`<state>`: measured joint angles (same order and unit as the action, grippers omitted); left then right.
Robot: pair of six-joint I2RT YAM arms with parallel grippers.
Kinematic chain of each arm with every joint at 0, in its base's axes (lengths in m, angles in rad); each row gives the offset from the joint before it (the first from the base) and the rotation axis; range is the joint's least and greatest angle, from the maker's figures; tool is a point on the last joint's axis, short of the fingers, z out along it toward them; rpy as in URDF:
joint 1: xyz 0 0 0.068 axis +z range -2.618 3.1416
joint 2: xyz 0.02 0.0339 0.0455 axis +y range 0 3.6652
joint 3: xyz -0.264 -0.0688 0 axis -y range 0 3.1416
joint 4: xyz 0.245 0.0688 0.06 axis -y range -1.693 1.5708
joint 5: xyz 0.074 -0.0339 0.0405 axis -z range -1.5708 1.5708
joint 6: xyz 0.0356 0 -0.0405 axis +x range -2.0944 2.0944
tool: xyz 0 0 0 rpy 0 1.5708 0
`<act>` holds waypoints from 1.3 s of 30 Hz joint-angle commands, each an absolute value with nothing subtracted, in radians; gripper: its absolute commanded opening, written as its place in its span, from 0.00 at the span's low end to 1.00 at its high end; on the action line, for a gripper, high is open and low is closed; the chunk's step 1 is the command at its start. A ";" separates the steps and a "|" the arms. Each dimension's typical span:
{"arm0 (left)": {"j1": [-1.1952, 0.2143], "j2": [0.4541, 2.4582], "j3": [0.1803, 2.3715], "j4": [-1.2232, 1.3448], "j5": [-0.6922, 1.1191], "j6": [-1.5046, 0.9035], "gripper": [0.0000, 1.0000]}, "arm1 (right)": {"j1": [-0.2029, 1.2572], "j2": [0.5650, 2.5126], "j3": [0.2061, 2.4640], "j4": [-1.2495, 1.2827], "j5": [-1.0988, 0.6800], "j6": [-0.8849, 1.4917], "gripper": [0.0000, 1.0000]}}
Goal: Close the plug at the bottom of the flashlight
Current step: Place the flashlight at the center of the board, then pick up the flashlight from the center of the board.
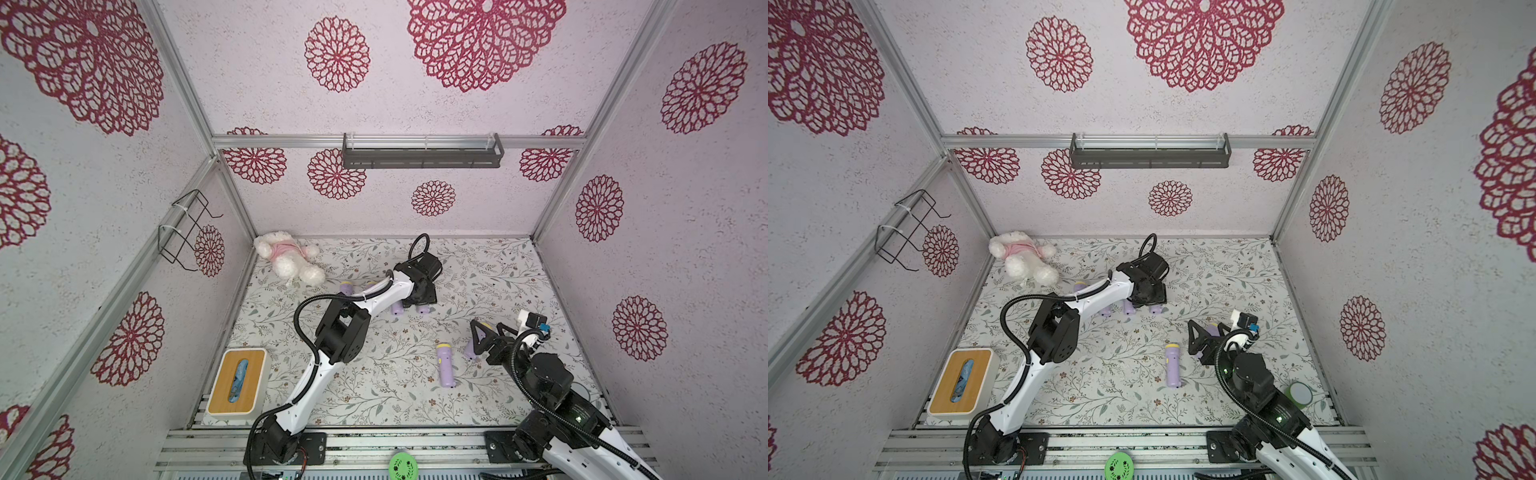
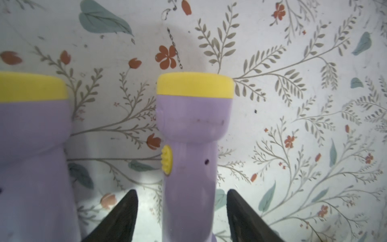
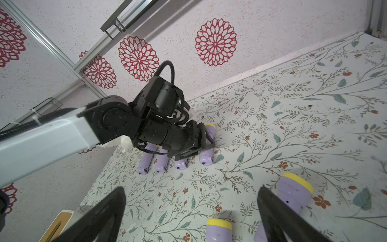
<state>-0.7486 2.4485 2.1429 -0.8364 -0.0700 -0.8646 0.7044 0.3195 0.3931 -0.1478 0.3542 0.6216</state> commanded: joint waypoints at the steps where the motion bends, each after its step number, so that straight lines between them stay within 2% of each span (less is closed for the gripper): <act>1: -0.798 2.305 2.097 -0.854 -0.108 -0.875 0.76 | 0.701 0.310 0.443 -0.209 0.453 0.645 0.99; 8: -0.900 2.155 1.894 -0.835 -0.131 -0.938 0.98 | 0.700 0.310 0.500 -0.366 0.595 0.707 0.99; 18: -1.049 2.089 1.819 -0.930 -0.162 -1.016 0.97 | 0.699 0.314 0.617 -0.559 0.701 0.741 0.99; 25: -1.134 2.138 1.901 -1.036 -0.167 -1.062 0.97 | 0.700 0.322 0.678 -0.673 0.721 0.771 0.99; 39: -1.135 2.256 1.962 -1.077 -0.068 -1.112 0.98 | 0.699 0.288 0.691 -0.705 0.689 0.756 0.99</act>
<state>-1.1397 2.2410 1.9442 -1.0481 -0.0818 -1.0775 0.7029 0.2924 0.6582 -0.6968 0.6815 0.7601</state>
